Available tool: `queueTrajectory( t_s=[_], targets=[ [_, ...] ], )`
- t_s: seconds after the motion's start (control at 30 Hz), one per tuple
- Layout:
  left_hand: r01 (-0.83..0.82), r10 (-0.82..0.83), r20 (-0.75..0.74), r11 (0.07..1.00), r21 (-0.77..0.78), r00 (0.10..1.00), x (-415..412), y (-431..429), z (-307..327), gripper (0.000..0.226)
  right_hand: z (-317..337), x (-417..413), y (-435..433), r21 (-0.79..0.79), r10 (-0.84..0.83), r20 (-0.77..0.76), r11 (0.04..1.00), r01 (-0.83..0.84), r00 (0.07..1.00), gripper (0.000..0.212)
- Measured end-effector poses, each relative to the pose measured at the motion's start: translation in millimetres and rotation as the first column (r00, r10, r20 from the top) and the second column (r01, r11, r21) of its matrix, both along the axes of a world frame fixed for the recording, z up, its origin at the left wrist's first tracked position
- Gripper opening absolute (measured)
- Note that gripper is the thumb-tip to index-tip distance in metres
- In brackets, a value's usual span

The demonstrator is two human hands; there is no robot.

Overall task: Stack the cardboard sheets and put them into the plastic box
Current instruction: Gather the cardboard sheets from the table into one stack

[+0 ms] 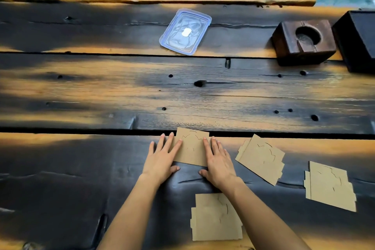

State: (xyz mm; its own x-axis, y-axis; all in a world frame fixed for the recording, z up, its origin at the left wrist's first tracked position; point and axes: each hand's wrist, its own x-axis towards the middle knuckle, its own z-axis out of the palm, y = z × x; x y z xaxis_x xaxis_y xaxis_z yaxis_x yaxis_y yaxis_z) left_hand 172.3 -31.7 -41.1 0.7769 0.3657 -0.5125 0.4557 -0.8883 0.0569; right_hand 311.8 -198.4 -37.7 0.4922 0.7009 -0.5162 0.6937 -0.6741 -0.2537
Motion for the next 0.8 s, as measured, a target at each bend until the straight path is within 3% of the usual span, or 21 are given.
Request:
queueTrajectory(
  t_s=[0.27,0.57,0.8],
  targets=[
    [0.036,-0.038,-0.025,0.994,-0.107,0.999,4.6,18.7,-5.1,0.094,0.0,8.3,10.9,0.026,-0.011,0.012,1.0,0.011,1.0,0.114],
    [0.07,-0.071,-0.004,0.99,-0.121,0.997,8.5,24.8,-6.3,0.089,4.8,13.5,15.7,0.003,0.014,0.005,1.0,-0.014,1.0,0.117],
    [0.078,-0.077,0.008,0.992,-0.103,0.997,10.1,25.3,-2.5,0.085,3.0,17.8,15.3,0.014,0.033,0.028,0.999,-0.034,0.999,0.106]
  ],
)
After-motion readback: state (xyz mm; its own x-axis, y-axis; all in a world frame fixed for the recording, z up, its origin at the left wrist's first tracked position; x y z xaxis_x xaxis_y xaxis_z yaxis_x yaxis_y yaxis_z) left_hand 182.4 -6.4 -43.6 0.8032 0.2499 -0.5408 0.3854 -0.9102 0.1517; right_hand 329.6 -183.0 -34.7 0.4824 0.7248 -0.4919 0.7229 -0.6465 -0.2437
